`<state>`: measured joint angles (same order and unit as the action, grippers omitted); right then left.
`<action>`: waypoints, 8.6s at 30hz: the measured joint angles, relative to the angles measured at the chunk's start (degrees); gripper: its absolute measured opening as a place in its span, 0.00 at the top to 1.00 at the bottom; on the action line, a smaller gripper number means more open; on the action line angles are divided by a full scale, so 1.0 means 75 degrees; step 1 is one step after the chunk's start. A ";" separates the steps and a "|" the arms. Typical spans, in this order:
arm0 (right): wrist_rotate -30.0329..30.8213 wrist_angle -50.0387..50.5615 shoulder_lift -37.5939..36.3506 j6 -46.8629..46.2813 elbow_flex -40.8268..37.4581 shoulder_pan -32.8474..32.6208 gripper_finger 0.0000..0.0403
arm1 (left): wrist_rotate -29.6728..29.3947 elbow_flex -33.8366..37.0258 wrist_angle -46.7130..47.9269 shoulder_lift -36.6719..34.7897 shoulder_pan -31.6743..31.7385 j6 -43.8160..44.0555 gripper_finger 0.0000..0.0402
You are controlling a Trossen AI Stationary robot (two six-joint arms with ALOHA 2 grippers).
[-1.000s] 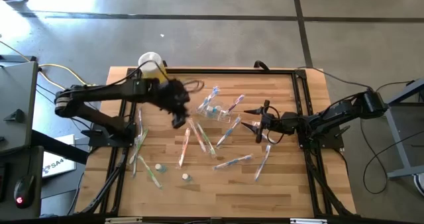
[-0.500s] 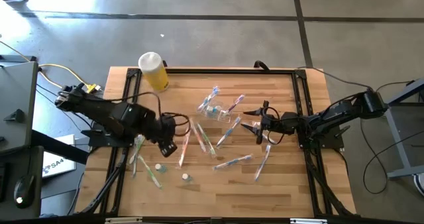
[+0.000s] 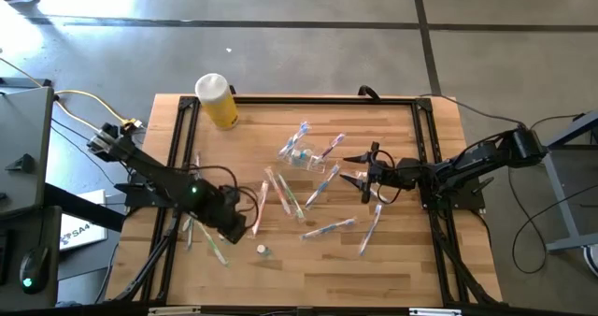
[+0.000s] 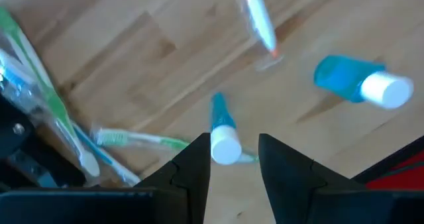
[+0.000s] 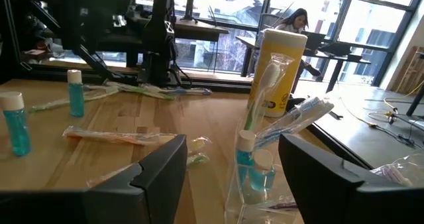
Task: Pick & Place toothbrushing station
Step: Put the blue mouthwash into the transparent organizer
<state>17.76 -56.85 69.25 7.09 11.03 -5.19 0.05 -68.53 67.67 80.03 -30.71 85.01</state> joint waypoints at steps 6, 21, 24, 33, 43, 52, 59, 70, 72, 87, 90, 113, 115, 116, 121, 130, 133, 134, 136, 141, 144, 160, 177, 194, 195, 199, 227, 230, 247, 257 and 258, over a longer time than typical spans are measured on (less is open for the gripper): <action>0.0004 -0.0112 0.0002 -0.0003 0.0000 0.0000 0.43 | 0.0534 0.0006 -0.0038 0.0535 -0.0345 0.0079 0.70; -0.0019 -0.0115 0.0002 -0.0373 0.0000 -0.0009 0.43 | 0.0234 0.0006 0.0051 0.0927 -0.0412 0.0049 0.70; -0.0021 -0.0112 0.0001 -0.0373 0.0000 -0.0009 0.43 | 0.0252 0.0012 0.0012 0.1045 -0.0412 -0.0036 0.70; -0.0024 -0.0054 0.0000 -0.0373 0.0000 -0.0009 0.43 | 0.0319 -0.0008 -0.0007 0.1166 -0.0409 -0.0143 0.70; -0.0026 -0.0048 0.0002 -0.0373 0.0000 -0.0009 0.43 | 0.0327 -0.0006 -0.0032 0.1177 -0.0409 -0.0153 0.70; -0.0026 -0.0048 0.0003 -0.0373 0.0000 -0.0009 0.43 | 0.0327 -0.0003 -0.0032 0.1180 -0.0409 -0.0498 0.69; -0.0026 -0.0048 0.0002 -0.0373 0.0000 -0.0009 0.43 | 0.0248 0.0030 0.0030 0.1209 -0.0409 -0.0499 0.64; -0.0024 -0.0047 0.0002 -0.0373 0.0000 -0.0009 0.43 | 0.0234 0.0026 -0.0031 0.1200 -0.0409 -0.0476 0.57; -0.0026 -0.0045 0.0001 -0.0373 0.0000 -0.0009 0.43 | 0.0234 0.0026 -0.0031 0.1214 -0.0409 -0.0435 0.57; -0.0026 -0.0039 0.0000 -0.0375 0.0000 -0.0007 0.43 | 0.0237 0.0012 -0.0290 0.1472 -0.0409 -0.0557 0.57; -0.0024 -0.0036 0.0000 -0.0405 0.0000 -0.0009 0.43 | 0.0358 0.0230 -0.0611 0.1463 -0.0409 -0.0554 0.57; -0.0024 -0.0039 0.0001 -0.0402 0.0000 -0.0006 0.43 | 0.0756 0.0976 -0.1476 0.1466 -0.0205 -0.1108 0.74; -0.0024 -0.0038 0.0001 -0.0402 0.0000 -0.0008 0.43 | 0.0758 0.0976 -0.1473 0.1466 -0.0205 -0.1107 0.79; -0.0024 -0.0039 0.0000 -0.0402 0.0000 -0.0007 0.43 | 0.0761 0.0976 -0.1473 0.1466 -0.0205 -0.1113 0.79; -0.0024 -0.0036 0.0000 -0.0402 0.0000 -0.0006 0.43 | 0.0782 0.0976 -0.1459 0.1466 -0.0202 -0.1418 0.79; -0.0012 -0.0064 0.0002 -0.0376 0.0000 -0.0006 0.43 | 0.0808 0.0546 -0.0614 0.1438 0.0454 -0.3566 0.79; -0.0006 -0.0059 0.0001 -0.0385 0.0000 -0.0007 0.43 | 0.0471 -0.0159 0.0596 0.1437 0.0905 -0.4247 0.79; -0.0003 -0.0054 0.0003 -0.0385 0.0000 -0.0006 0.43 | 0.0271 -0.0454 0.1026 0.1436 0.1053 -0.4519 0.79; 0.0000 -0.0054 0.0003 -0.0393 0.0000 -0.0009 0.43 | -0.0136 -0.1089 0.1722 0.1434 0.1392 -0.5096 0.79; 0.0014 -0.0051 0.0002 -0.0396 0.0000 -0.0006 0.43 | -0.0961 -0.2729 0.1859 0.1428 0.2390 -0.7308 0.79; 0.0014 -0.0048 0.0003 -0.0380 0.0000 -0.0006 0.43 | -0.1295 -0.3543 0.1209 0.1527 0.3009 -0.8870 0.79; 0.0044 0.0432 0.0003 -0.0318 0.0000 -0.0003 0.43 | -0.0498 -0.5200 -0.0154 0.3848 0.5096 -1.1737 0.79; 0.0041 0.0587 0.0003 -0.0141 0.0000 0.0015 0.43 | -0.0311 -0.5415 -0.0711 0.4267 0.5102 -1.2072 0.79; 0.0041 0.0679 0.0006 -0.0163 0.0000 0.0015 0.43 | -0.0576 -0.5441 -0.0623 0.4721 0.5454 -1.1752 0.79; 0.0041 0.0687 0.0006 -0.0146 0.0000 0.0015 0.43 | -0.0576 -0.5497 -0.0601 0.4721 0.5452 -1.1721 0.79; 0.0041 0.0695 0.0006 -0.0137 0.0000 0.0015 0.43 | -0.0561 -0.5773 -0.0677 0.4715 0.5446 -1.1736 0.79; 0.0038 0.0756 0.0006 -0.0169 0.0000 0.0015 0.43 | -0.2329 -0.5773 -0.0056 0.4712 0.5830 -1.0444 0.79; 0.0038 0.0759 0.0006 -0.0169 0.0000 0.0015 0.43 | -0.2018 -0.5773 0.0152 0.4712 0.5842 -1.0369 0.79; 0.0038 0.0867 0.0006 -0.0169 0.0000 0.0015 0.43 | -0.1064 -0.5764 0.0311 0.5118 0.6102 -1.0205 0.79; 0.0038 0.0942 0.0006 -0.0169 -0.0003 0.0015 0.43 | -0.0718 -0.5744 0.0609 0.5470 0.6142 -1.0126 0.78; 0.0037 0.0967 0.0006 -0.0169 -0.0003 0.0013 0.43 | -0.0703 -0.5753 0.0599 0.5432 0.6142 -1.0133 0.75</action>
<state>18.03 -49.60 69.30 5.82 11.00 -5.09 -5.23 -111.68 72.17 120.77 15.35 9.02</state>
